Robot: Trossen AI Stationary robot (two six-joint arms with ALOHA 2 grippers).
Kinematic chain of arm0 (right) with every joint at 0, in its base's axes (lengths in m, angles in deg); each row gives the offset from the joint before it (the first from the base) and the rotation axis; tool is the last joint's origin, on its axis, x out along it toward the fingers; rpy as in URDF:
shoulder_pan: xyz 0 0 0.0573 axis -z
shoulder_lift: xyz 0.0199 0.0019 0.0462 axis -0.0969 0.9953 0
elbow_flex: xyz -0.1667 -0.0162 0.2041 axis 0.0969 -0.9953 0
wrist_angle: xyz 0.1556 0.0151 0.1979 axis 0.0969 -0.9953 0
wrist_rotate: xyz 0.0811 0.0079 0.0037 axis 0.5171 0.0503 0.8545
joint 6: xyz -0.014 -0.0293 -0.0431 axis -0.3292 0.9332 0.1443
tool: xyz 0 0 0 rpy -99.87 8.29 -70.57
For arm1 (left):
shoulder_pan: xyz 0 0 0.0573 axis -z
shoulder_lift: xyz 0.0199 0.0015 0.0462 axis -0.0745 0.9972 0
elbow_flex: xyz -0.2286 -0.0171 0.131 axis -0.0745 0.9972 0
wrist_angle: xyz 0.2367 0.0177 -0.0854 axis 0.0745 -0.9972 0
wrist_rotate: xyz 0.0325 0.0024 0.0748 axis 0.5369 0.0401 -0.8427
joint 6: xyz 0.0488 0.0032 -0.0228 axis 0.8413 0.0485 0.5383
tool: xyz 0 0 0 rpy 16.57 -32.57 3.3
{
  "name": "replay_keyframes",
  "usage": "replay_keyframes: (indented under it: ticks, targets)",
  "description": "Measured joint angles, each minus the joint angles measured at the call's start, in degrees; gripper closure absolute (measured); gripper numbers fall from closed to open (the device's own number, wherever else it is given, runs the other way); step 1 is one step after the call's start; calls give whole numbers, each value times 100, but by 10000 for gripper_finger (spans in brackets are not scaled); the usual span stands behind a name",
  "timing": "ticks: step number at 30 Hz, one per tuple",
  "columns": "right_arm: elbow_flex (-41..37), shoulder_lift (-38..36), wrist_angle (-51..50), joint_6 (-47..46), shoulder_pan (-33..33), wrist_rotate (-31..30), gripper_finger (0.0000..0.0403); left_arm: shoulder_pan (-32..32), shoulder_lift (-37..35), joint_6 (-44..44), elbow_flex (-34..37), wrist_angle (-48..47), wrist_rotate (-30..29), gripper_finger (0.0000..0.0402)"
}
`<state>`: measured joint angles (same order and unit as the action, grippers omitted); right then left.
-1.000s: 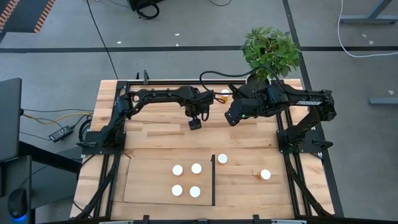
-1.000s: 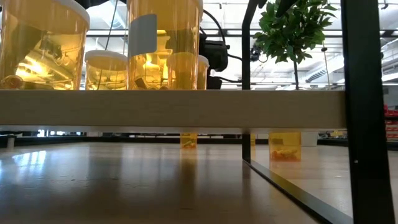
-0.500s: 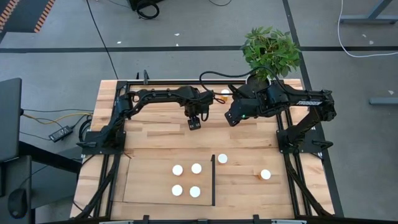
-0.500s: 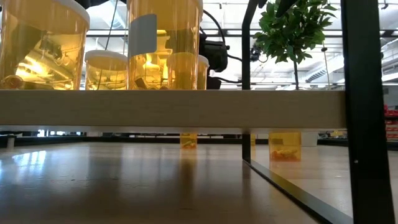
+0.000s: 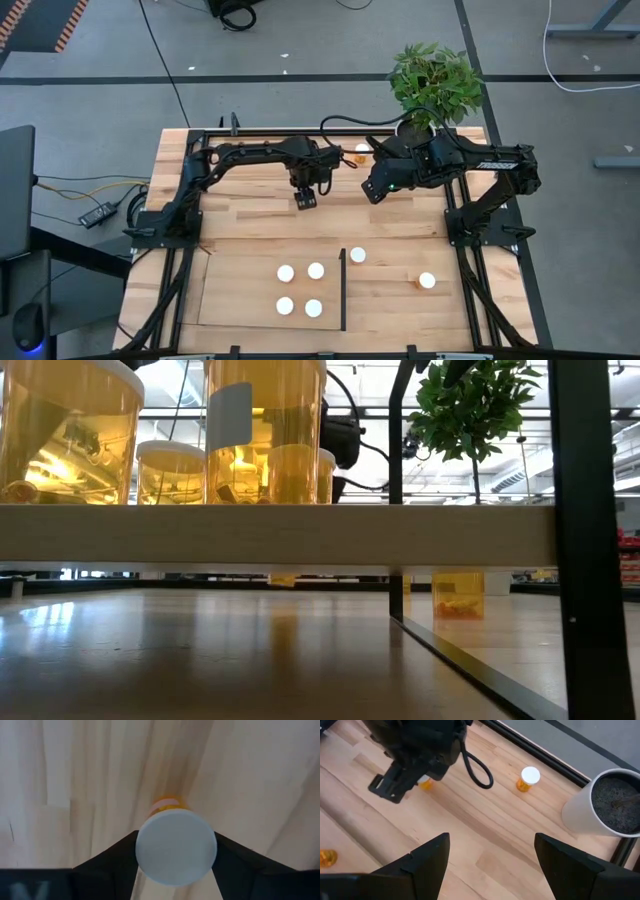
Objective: Pick and place medicine bottles onto shelf by color
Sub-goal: Put the orange pill bottle on the shelf
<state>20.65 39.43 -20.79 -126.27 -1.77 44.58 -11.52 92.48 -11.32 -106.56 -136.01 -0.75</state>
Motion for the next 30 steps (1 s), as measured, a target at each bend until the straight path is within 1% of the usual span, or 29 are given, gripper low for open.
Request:
replay_keyframes:
  ticks: [5,12,18,21,23,26,30]
  targets:
    - [0,2,0,-28,0,0,104,185,-278,-147,0,-69,11,193]
    - [0,2,1,49,-140,-2,104,435,-633,-430,0,-350,5,173]
    - [0,2,0,34,-388,-61,104,725,-1008,-630,2,-588,-4,192]
    - [0,2,2,-4,-468,-66,104,903,-1230,-797,2,-623,-12,191]
    - [0,2,0,-20,-530,-69,104,1038,-1354,-925,2,-707,-104,182]
    - [0,2,1,-19,-640,-87,104,1247,-1562,-1046,4,-884,-403,170]
    - [0,2,2,-19,-777,-200,104,1508,-1752,-1276,11,-965,-483,172]
